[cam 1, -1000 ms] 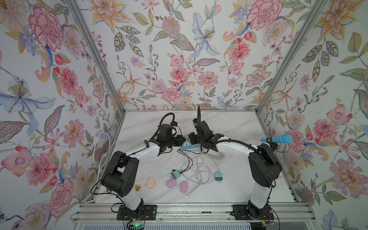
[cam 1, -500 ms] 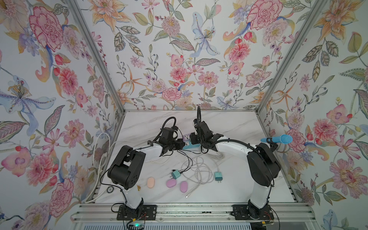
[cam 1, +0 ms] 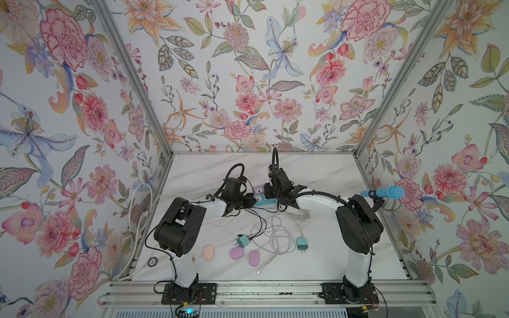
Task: Charge the bluetooth headset
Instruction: Insert the plug into the socket.
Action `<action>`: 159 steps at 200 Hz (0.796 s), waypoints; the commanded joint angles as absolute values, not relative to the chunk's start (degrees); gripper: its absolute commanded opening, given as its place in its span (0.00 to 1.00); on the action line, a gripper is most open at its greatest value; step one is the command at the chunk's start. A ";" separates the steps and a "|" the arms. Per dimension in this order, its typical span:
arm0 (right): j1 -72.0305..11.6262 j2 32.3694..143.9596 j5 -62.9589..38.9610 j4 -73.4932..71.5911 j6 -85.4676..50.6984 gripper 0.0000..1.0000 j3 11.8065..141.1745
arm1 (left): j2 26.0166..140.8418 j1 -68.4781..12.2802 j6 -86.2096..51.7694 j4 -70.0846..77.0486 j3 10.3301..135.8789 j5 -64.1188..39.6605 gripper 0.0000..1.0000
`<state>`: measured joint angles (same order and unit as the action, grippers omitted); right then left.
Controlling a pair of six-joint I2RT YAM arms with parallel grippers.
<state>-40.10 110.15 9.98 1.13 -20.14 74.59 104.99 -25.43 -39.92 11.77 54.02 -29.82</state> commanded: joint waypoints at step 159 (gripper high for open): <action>-46.41 116.09 13.90 6.50 -26.50 0.00 73.92 | 108.97 -25.05 -39.42 12.88 54.30 -31.28 0.00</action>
<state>-43.86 112.64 17.56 3.20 -23.00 76.66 106.69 -25.43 -39.90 14.74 54.15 -31.29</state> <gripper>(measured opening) 0.375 0.047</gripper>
